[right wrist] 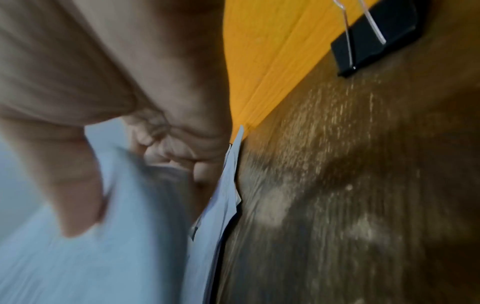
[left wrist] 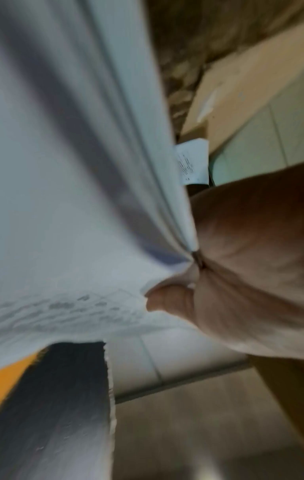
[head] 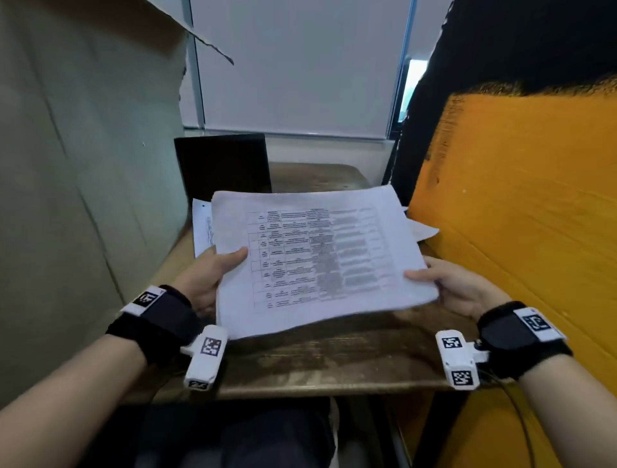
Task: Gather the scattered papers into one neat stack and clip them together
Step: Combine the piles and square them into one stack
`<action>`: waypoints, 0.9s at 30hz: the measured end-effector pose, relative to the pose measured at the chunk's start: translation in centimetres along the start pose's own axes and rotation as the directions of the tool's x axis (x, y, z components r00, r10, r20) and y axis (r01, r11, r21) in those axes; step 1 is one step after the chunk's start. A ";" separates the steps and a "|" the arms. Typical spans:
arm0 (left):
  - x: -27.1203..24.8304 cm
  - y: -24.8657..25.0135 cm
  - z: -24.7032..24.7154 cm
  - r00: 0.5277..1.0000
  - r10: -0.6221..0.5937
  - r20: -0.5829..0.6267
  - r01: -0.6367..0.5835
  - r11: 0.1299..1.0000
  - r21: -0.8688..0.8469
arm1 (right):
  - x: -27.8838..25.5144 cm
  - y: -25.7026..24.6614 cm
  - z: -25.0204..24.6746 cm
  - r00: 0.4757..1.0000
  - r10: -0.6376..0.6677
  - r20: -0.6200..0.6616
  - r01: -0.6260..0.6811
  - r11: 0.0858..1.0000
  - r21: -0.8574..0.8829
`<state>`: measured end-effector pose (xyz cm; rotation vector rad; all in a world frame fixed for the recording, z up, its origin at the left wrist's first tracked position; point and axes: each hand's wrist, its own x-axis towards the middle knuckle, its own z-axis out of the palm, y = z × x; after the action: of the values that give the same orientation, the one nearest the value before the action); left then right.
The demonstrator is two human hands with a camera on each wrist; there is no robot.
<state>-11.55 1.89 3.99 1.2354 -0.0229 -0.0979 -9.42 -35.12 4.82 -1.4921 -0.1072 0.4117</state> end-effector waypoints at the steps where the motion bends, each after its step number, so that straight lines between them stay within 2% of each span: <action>1: -0.1 -0.2 0.3 1.000 0.024 0.017 -0.025 0.998 0.056 | 0.1 0.1 0.3 1.000 0.001 0.005 -0.001 0.998 -0.061; 3: -0.4 0.4 1.6 0.989 0.142 0.043 -0.148 0.973 0.177 | 0.7 -0.4 1.5 0.982 -0.134 -0.137 0.131 0.991 -0.025; 5: -0.1 1.7 2.8 0.952 0.305 0.014 -0.299 0.923 0.243 | 1.2 -1.7 2.2 0.897 -0.316 -0.308 0.331 0.944 -0.004; 7: 0.7 2.9 2.6 0.907 0.422 -0.021 -0.401 0.876 0.268 | 0.7 -3.1 2.4 0.807 -0.473 -0.354 0.467 0.878 -0.108; 9: 1.4 3.0 1.7 0.886 0.458 -0.080 -0.416 0.857 0.304 | 0.4 -3.2 2.3 0.772 -0.546 -0.326 0.475 0.836 -0.273; 11: 1.6 1.6 1.1 0.877 0.462 -0.129 -0.393 0.847 0.359 | 0.2 -1.8 2.4 0.802 -0.529 -0.278 0.436 0.836 -0.333; 12: 1.5 0.6 1.1 0.868 0.473 -0.151 -0.382 0.831 0.405 | 0.2 -0.9 2.7 0.810 -0.507 -0.296 0.417 0.851 -0.319; 15: 1.7 -1.8 1.6 0.848 0.480 -0.224 -0.367 0.837 0.406 | 0.8 0.9 3.4 0.790 -0.432 -0.436 0.415 0.899 -0.140; 17: 2.4 -2.1 2.1 0.842 0.478 -0.251 -0.374 0.851 0.369 | 1.0 0.8 3.5 0.793 -0.404 -0.456 0.448 0.894 -0.011; 18: 2.7 -1.9 2.5 0.832 0.481 -0.277 -0.381 0.858 0.345 | 1.1 0.6 3.5 0.795 -0.402 -0.454 0.451 0.892 -0.001; 20: 3.5 -1.3 2.9 0.806 0.479 -0.347 -0.390 0.871 0.297 | 1.1 0.0 3.6 0.766 -0.395 -0.506 0.418 0.905 -0.074; 22: 4.2 -1.1 3.3 0.826 0.449 -0.341 -0.360 0.885 0.295 | 1.3 -0.3 3.5 0.749 -0.353 -0.561 0.328 0.933 -0.148; 24: 4.5 -0.9 3.9 0.848 0.428 -0.311 -0.327 0.886 0.328 | 1.8 -0.4 3.5 0.763 -0.312 -0.566 0.261 0.950 -0.172; 27: 4.5 0.6 4.4 0.817 0.485 -0.313 -0.365 0.854 0.370 | 2.2 -1.6 3.4 0.745 -0.302 -0.594 0.259 0.953 -0.158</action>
<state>-7.34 -2.46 5.83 1.5019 0.0374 0.5783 -8.18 -31.21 6.25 -1.5775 0.1760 -0.3429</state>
